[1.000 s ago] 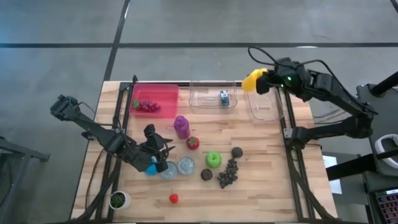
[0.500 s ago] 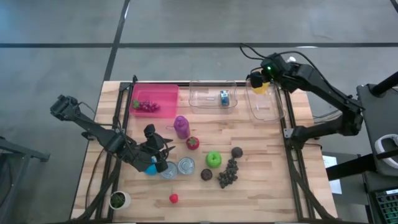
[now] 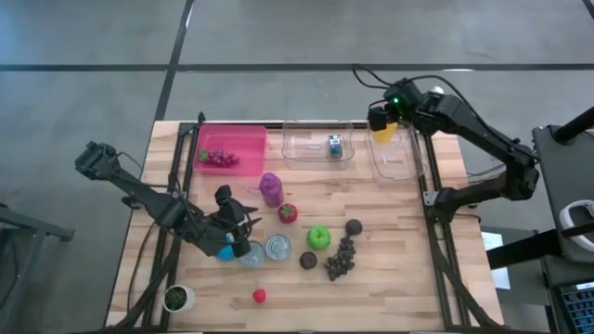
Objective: Pick & Place Food Item
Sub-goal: Put the yellow water bottle into the right transparent bin
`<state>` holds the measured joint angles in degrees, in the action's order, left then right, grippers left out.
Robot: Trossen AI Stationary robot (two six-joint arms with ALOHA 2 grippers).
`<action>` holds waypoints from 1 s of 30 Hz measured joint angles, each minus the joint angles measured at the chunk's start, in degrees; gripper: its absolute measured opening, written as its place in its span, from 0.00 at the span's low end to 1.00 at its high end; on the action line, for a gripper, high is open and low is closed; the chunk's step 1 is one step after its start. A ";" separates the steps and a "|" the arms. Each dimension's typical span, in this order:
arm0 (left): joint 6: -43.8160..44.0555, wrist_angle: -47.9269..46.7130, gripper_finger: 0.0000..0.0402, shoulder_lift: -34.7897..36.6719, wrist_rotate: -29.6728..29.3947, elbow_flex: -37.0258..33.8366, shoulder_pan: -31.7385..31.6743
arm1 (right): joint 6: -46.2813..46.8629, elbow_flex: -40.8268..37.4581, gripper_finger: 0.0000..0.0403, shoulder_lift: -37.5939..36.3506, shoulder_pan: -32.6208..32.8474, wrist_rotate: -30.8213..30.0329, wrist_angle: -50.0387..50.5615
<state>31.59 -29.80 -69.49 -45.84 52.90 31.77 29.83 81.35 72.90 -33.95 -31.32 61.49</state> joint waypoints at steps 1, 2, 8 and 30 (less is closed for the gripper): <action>0.02 0.00 0.32 0.00 0.00 0.00 -0.02 | 0.00 -0.22 0.19 0.01 0.01 0.05 -0.12; 0.04 -0.02 0.32 0.00 0.01 -0.01 -0.02 | 0.04 -0.59 0.19 0.01 0.00 0.05 -0.47; 0.04 0.00 0.32 0.00 0.02 0.00 -0.02 | 0.22 -3.64 0.18 0.00 -0.06 0.19 -3.62; 0.01 0.00 0.32 0.00 0.01 0.00 -0.01 | 1.71 -11.51 0.19 0.31 -3.00 1.58 -8.59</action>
<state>31.61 -29.80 -69.49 -45.84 52.90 31.76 31.53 69.84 73.21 -36.95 -29.74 52.90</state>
